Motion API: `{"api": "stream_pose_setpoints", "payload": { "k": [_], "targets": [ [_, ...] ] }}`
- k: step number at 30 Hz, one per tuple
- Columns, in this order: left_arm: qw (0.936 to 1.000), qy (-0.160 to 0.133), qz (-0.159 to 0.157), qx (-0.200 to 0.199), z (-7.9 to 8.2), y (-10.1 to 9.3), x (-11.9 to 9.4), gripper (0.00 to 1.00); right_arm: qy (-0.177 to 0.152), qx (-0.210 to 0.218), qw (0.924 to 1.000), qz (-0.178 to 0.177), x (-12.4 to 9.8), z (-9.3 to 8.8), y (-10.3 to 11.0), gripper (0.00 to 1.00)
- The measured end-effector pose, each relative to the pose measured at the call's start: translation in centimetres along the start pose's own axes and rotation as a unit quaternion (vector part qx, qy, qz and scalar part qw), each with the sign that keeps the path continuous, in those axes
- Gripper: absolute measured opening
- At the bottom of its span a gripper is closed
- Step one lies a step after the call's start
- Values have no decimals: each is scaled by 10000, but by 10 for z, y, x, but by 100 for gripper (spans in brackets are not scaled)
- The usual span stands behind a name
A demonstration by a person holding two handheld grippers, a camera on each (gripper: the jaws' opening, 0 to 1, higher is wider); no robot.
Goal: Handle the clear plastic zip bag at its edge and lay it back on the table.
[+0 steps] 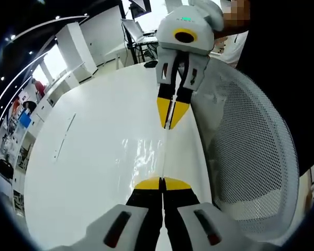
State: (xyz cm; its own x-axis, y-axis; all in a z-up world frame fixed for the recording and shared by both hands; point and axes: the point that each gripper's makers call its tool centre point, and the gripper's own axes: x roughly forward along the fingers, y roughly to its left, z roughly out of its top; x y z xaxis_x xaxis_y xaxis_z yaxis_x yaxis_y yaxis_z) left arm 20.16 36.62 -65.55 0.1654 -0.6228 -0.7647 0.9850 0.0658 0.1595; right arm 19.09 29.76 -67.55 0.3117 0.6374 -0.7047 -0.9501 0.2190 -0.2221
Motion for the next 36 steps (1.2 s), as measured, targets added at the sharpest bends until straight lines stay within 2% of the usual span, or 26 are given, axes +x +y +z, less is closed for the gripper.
{"api": "stream_pose_setpoints", "payload": {
  "k": [36],
  "targets": [
    [9999,58,8,-95,-9,2,-9,0,-23,52,10000,-45,-4,-3,-1,0]
  ]
}}
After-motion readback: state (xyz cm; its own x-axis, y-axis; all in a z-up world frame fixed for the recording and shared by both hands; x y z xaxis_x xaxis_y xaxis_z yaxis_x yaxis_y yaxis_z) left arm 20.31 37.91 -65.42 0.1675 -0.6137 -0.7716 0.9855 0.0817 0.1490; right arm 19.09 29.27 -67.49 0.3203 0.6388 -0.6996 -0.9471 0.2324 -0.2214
